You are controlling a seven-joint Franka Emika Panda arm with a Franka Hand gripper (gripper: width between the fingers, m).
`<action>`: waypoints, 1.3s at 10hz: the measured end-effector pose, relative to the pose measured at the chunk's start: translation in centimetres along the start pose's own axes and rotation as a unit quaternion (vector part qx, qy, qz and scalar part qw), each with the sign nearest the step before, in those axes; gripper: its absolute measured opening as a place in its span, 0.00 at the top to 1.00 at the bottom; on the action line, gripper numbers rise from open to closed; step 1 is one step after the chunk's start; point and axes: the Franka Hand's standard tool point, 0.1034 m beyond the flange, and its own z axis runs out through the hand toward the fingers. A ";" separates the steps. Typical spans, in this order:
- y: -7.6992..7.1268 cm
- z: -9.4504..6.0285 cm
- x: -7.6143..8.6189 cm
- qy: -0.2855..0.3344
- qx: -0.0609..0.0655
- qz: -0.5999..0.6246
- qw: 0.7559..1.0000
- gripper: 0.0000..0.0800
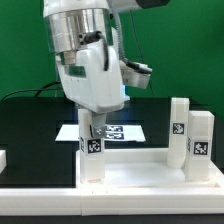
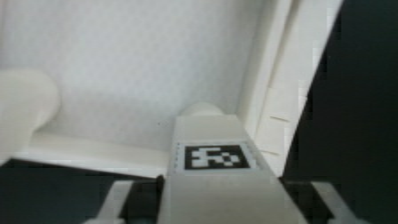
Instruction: Assemble desk
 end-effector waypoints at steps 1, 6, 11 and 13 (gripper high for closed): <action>0.0 0.0 -0.1 -0.001 0.000 0.021 1.000 0.64; 0.2 -0.4 0.7 -0.006 -0.003 -0.188 0.982 0.22; 0.6 -0.2 1.3 0.006 0.001 -0.364 0.931 0.19; 0.5 -0.2 1.1 0.014 -0.011 -0.527 0.850 0.19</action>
Offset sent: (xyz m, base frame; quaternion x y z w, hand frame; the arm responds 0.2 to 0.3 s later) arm 0.0000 0.0000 0.0000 0.0000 0.0000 0.0000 1.0000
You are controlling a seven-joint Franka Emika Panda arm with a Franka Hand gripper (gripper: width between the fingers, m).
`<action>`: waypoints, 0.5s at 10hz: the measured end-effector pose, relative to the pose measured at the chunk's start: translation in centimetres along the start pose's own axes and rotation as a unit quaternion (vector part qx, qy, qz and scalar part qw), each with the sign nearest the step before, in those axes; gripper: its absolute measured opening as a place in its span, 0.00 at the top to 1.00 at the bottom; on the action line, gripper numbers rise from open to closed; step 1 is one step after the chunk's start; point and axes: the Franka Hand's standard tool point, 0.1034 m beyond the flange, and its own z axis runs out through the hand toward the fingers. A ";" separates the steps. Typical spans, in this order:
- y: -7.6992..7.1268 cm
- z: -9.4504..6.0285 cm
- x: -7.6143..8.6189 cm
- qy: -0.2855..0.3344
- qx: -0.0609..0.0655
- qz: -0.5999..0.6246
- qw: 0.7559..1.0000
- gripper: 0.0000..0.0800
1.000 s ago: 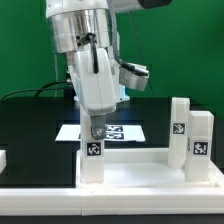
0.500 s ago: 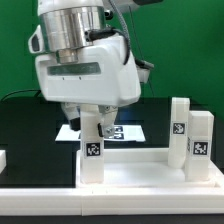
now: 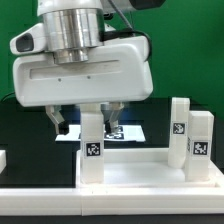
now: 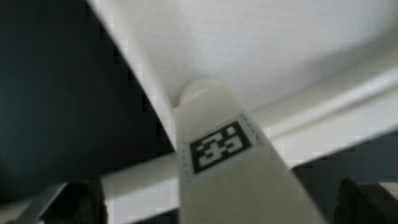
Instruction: Assemble desk
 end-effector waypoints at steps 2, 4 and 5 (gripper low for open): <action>-1.0 0.4 -0.2 0.002 0.002 -0.124 0.992 0.19; -1.1 0.5 -0.1 0.009 -0.001 -0.119 0.993 0.19; -1.1 0.5 -0.1 0.009 -0.001 -0.113 0.994 0.34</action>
Offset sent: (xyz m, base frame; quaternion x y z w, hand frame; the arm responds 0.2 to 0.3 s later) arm 0.0000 0.0000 0.0000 0.0000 0.0000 0.0000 1.0000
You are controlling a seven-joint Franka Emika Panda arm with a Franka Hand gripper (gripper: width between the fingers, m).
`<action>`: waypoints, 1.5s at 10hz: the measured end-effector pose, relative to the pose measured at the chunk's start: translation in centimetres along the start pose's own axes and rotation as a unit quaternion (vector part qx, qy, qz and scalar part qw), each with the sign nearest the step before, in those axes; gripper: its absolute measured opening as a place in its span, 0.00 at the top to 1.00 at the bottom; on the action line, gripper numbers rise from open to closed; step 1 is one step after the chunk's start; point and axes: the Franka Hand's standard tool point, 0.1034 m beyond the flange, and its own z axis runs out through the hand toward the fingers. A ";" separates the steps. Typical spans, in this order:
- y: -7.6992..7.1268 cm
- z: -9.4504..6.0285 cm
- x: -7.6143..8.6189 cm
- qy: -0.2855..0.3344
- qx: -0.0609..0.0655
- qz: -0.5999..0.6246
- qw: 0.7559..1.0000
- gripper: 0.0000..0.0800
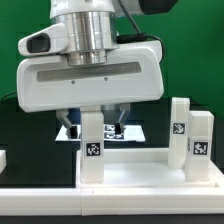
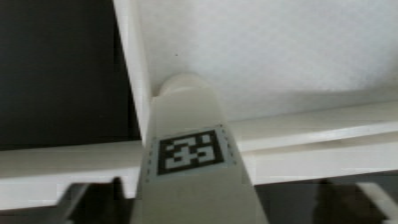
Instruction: Assemble desk
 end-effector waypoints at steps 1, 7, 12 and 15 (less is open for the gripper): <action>0.0 0.0 0.0 0.000 0.000 0.003 1.000 0.52; 0.6 -0.1 0.0 -0.003 -0.002 0.332 0.943 0.63; 0.4 0.2 0.7 -0.049 0.013 0.677 0.735 0.63; 0.4 0.3 0.7 -0.049 0.012 0.678 0.734 0.52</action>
Offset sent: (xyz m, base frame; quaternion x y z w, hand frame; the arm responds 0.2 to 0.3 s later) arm 0.0000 0.0000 0.0000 0.0000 0.0000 0.1938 0.9810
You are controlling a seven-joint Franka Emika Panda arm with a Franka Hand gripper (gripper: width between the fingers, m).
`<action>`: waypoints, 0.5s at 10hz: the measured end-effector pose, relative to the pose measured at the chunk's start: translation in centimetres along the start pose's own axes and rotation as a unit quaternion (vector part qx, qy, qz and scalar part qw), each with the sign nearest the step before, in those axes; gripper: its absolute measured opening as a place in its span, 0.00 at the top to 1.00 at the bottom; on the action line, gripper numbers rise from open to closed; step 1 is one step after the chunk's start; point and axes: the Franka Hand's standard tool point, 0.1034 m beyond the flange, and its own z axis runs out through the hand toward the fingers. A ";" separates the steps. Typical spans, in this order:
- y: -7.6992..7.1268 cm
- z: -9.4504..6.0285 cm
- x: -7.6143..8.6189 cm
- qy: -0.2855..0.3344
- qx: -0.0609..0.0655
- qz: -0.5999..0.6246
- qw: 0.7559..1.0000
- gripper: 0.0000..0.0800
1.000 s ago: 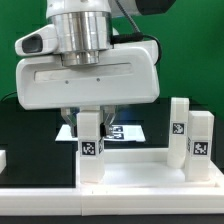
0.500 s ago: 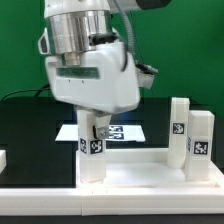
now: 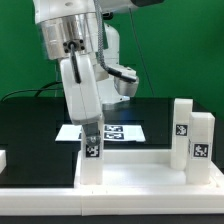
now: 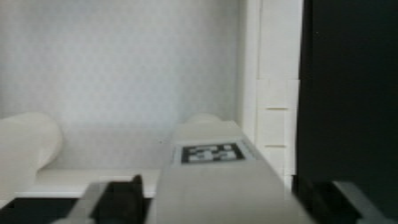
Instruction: Assemble desk
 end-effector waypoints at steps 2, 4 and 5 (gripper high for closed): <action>-0.2 -0.2 0.3 0.005 0.005 -0.144 0.990 0.29; -0.5 -0.7 0.1 0.000 0.005 -0.309 0.951 0.19; -0.3 -0.7 0.1 0.004 0.006 -0.332 0.943 0.19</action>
Offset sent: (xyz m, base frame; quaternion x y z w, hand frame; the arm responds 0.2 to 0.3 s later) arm -0.0017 0.0273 0.0072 0.0341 -0.0914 -0.3568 0.9291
